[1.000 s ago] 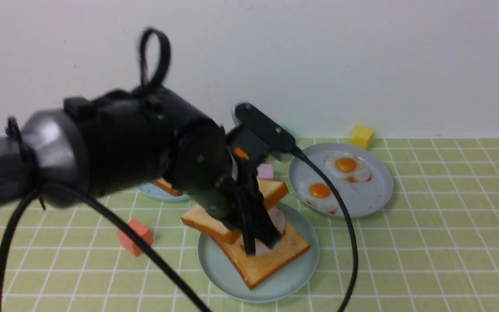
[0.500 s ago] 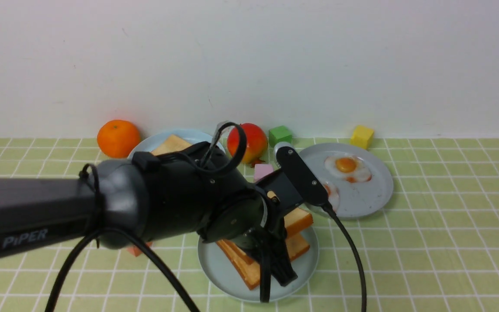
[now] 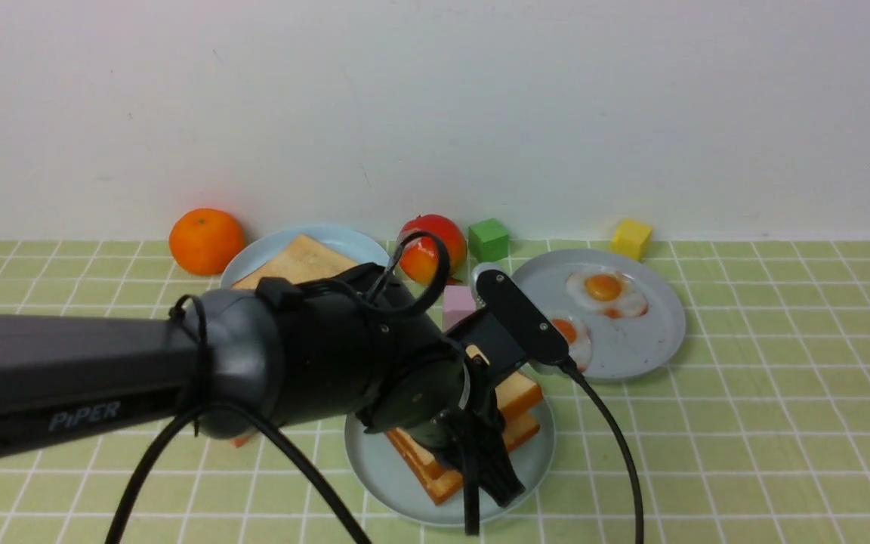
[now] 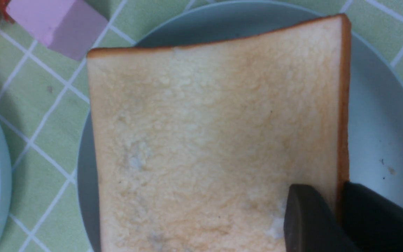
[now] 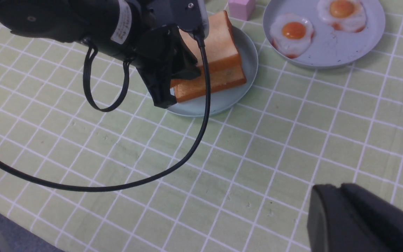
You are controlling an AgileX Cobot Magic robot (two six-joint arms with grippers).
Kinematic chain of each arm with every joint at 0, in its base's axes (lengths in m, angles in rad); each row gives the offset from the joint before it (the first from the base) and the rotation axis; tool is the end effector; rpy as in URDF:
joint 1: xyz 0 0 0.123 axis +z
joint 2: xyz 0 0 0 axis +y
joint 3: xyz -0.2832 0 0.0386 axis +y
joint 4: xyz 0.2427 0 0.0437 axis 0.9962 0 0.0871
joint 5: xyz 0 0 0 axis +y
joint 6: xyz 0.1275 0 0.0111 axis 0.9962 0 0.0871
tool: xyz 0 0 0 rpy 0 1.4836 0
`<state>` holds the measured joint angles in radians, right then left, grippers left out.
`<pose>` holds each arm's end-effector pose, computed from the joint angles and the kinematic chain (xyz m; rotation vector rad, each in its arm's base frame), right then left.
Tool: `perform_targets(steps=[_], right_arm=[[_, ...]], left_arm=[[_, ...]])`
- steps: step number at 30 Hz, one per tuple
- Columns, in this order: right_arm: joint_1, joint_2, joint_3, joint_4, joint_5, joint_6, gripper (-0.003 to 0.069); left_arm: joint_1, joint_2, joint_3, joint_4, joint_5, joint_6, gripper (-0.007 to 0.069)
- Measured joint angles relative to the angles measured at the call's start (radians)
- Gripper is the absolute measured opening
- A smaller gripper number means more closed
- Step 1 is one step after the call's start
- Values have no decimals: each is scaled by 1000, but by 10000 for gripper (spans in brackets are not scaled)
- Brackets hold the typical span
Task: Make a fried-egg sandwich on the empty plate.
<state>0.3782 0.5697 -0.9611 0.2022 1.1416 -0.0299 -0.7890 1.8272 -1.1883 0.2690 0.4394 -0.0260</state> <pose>0.0748 0.0549 0.3645 -0.4619 2.2014 0.4401 0.2929 -0.2745 0.1721 1.1876 2.2458 -0.0804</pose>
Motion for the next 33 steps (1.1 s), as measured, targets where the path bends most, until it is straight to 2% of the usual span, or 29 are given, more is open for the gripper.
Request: perform_targets(steps=[5,9,13,18,22,23,28,31,33], right_arm=[[0,0,0,0,0,1,66],[0,0,0,0,0,1,66],[0,0,0,0,0,1,66],[0,0,0,-9,0,1,67],[0,0,0,-29,3,1,67],[0,-1,0,-33,7,1,67],[0,-24,2,-51,43,2,67],[0,-74,23,-64,58,5,67],[0,-143,66,-76,60,23,67]], left_arm=[[0,0,0,-23,0,-7,302],[0,-30,2,-60,3,-8,334],[-9,-119,2,-112,14,-8,332],[-64,-342,2,-165,54,-8,230],[-101,-615,25,-223,70,-8,15],[-101,-664,38,-230,65,-8,-11],[-101,-931,227,-254,1,-8,-13],[-101,-1127,411,-257,-99,-11,-13],[-101,-1331,607,-257,-227,-22,-13]])
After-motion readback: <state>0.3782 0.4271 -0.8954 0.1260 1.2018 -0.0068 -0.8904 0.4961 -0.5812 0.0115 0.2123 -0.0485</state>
